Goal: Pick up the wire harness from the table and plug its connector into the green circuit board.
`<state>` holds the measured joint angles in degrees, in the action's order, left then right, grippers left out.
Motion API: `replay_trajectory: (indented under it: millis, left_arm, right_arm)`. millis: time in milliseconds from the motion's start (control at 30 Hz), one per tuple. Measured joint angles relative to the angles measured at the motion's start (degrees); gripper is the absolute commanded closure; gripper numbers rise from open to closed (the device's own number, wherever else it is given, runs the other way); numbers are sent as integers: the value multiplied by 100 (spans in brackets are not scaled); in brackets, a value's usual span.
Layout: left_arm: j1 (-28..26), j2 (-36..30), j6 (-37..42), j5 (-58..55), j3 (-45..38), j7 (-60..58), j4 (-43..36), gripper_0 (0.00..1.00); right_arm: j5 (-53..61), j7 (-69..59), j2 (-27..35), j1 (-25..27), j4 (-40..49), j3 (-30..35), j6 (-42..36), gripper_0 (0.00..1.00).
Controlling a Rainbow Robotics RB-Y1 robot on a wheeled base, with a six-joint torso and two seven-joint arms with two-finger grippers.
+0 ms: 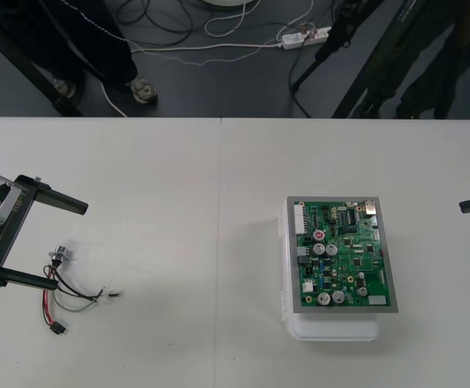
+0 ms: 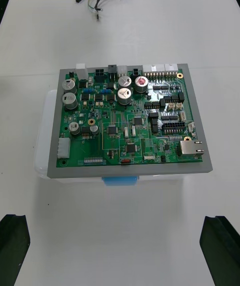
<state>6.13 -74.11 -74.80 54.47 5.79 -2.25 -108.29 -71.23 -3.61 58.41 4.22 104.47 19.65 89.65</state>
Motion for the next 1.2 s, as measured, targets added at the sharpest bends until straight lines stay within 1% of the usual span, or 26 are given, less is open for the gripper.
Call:
replay_trajectory:
  millis: [1200]
  left_arm:
    - [0,0,0,0,0,0,0,0]
  right_arm:
    - [0,0,0,0,0,0,0,0]
